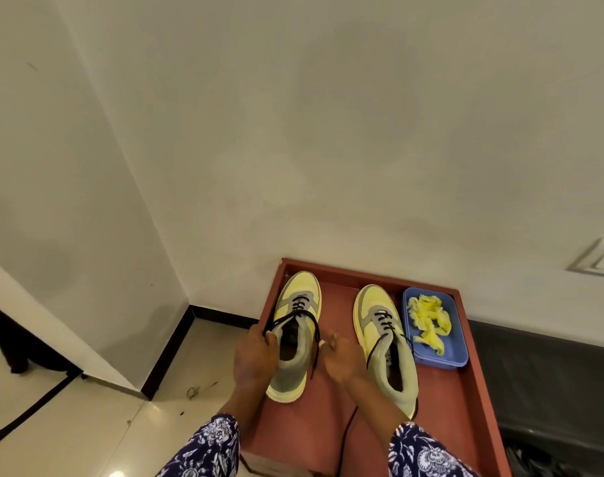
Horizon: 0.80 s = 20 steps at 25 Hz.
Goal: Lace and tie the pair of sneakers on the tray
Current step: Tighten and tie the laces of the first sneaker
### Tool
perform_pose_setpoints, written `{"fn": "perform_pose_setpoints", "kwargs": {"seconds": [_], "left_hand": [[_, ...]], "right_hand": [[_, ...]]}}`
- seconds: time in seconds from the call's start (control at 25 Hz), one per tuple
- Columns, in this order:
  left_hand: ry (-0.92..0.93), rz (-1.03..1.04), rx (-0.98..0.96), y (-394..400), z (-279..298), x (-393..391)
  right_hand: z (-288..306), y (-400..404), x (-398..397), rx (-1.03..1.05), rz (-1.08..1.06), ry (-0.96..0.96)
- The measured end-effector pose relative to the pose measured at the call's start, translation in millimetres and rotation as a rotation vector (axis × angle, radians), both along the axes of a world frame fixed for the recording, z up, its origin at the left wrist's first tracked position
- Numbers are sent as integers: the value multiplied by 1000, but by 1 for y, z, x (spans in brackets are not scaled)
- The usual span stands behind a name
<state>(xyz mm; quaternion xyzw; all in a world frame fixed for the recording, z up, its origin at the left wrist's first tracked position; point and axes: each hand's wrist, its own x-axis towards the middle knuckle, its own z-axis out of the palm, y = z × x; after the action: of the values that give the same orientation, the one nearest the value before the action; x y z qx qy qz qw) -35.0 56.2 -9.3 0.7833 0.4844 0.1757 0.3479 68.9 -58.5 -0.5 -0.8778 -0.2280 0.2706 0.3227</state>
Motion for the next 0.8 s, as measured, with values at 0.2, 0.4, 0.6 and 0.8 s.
{"fn": "perform_pose_setpoints", "kwargs": {"seconds": [0.2,0.4,0.6,0.8], "left_hand": [[-116,-66,84,-28,18,22],[-171,-111,24,-75,26,51],[-87,-269,-66,-111,11,70],[-7,-344,-234,-140,2,77]], "right_hand": [[12,-26,17,124,-139,-114],[18,-61,38,206,-309,-257],[6,-95,52,126,-386,-280],[-13,-112,49,22,-358,-237]]}}
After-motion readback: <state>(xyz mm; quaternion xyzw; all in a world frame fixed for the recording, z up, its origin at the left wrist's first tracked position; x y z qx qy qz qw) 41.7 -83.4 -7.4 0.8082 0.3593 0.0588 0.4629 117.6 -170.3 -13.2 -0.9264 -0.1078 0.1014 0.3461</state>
